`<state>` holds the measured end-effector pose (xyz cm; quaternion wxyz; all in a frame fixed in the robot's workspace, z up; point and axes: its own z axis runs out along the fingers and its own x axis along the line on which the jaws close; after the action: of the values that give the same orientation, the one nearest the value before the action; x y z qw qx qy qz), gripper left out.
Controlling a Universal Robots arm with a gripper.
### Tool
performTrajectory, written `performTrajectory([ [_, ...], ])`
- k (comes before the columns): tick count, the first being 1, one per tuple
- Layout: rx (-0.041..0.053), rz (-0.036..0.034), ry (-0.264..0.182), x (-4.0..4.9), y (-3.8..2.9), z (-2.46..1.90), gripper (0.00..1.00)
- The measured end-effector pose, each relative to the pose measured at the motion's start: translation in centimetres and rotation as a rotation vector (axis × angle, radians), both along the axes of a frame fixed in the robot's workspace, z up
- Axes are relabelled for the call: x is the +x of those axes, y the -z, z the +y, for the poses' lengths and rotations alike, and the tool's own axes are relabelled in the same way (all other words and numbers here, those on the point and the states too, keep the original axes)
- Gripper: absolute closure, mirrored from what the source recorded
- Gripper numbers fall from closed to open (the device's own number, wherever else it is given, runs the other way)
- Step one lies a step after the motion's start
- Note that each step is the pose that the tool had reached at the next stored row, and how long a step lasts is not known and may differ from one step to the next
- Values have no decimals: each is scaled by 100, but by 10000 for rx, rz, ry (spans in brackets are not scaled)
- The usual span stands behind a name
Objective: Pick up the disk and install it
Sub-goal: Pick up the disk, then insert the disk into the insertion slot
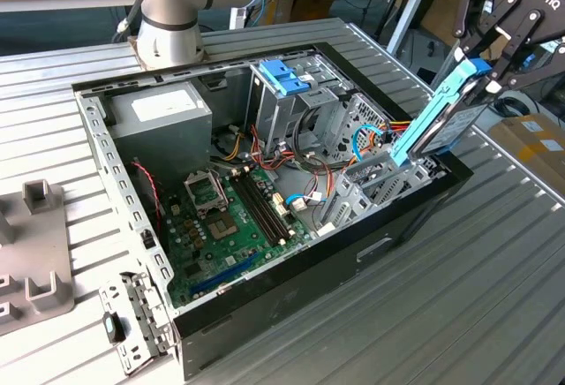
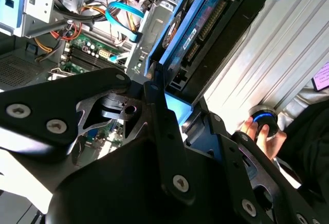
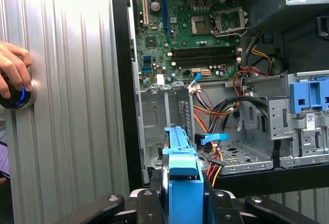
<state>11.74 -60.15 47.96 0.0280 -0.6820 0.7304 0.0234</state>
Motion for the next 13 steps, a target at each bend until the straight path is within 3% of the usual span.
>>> performTrajectory([
  [3,18,0,-25,-27,0,-38,63],
  [13,20,0,-66,-36,1,-39,63],
])
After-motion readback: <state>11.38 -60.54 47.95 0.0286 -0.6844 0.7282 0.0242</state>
